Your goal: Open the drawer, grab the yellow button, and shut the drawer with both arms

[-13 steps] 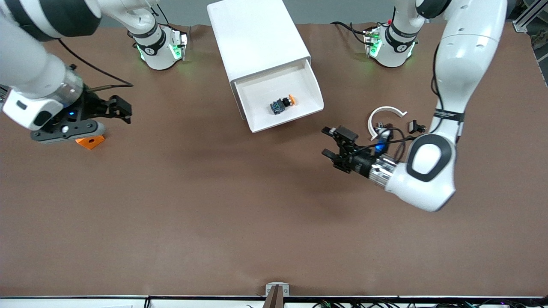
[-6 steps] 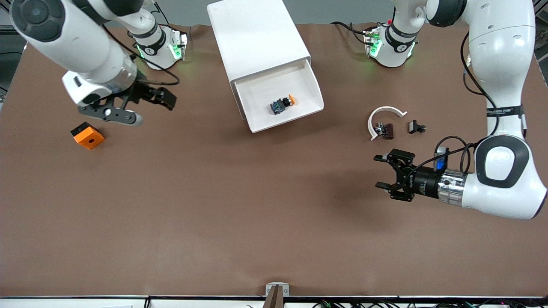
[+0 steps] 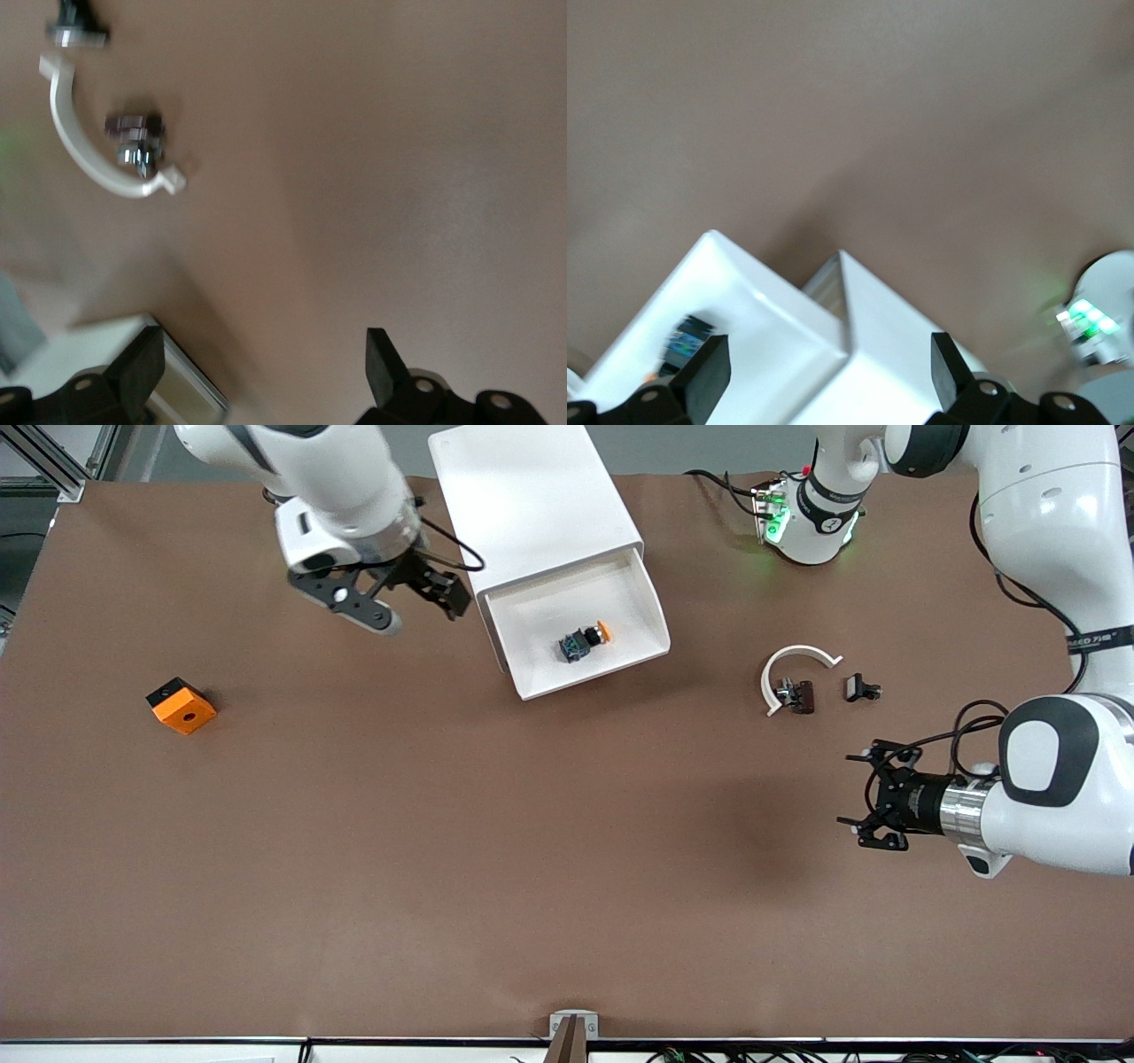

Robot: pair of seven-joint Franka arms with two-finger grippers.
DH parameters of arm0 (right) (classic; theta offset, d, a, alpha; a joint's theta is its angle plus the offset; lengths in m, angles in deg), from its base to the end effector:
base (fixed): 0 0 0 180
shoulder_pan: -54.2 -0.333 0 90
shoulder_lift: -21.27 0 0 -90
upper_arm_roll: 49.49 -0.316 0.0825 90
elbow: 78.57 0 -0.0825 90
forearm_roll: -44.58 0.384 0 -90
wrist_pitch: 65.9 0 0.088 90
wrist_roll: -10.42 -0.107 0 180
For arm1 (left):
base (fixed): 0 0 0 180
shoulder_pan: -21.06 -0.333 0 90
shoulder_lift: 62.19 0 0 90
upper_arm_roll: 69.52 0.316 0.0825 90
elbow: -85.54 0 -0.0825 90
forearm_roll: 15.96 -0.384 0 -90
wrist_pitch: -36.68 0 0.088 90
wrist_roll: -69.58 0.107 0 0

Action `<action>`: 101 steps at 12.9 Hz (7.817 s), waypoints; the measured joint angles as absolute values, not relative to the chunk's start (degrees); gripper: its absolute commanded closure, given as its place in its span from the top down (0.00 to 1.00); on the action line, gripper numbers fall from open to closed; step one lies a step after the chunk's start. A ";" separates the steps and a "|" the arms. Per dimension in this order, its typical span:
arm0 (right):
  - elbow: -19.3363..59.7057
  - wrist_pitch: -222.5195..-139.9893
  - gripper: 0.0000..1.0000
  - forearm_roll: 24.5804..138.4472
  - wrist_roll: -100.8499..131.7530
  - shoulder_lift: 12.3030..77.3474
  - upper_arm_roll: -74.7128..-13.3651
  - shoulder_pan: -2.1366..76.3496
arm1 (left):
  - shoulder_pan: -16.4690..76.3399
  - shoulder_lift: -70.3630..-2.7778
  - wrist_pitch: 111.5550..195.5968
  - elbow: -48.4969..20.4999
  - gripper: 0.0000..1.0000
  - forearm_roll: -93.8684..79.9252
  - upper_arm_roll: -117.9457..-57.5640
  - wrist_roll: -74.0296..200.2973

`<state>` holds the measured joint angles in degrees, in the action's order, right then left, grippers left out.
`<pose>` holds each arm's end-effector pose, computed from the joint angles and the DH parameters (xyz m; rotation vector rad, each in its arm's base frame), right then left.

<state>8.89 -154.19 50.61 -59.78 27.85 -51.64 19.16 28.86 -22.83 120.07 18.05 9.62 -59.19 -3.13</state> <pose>0.4589 0.3612 0.5781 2.9878 -0.8889 -0.2305 0.6969 -0.0521 0.3700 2.3570 1.8574 -0.7873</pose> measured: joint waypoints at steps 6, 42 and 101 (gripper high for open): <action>8.90 -165.73 1.00 50.62 -81.56 33.69 -51.62 12.07 | 32.73 -26.33 120.72 17.94 1.00 -1.07 -59.61 18.53; 7.38 -176.21 0.17 50.57 -88.50 47.57 -51.48 4.92 | 40.09 -44.54 139.98 -17.08 1.00 -10.74 -73.46 23.24; 35.87 -203.76 1.00 40.97 9.35 51.66 -49.08 58.28 | 11.90 -48.10 136.03 -2.51 1.00 -20.08 -83.27 35.04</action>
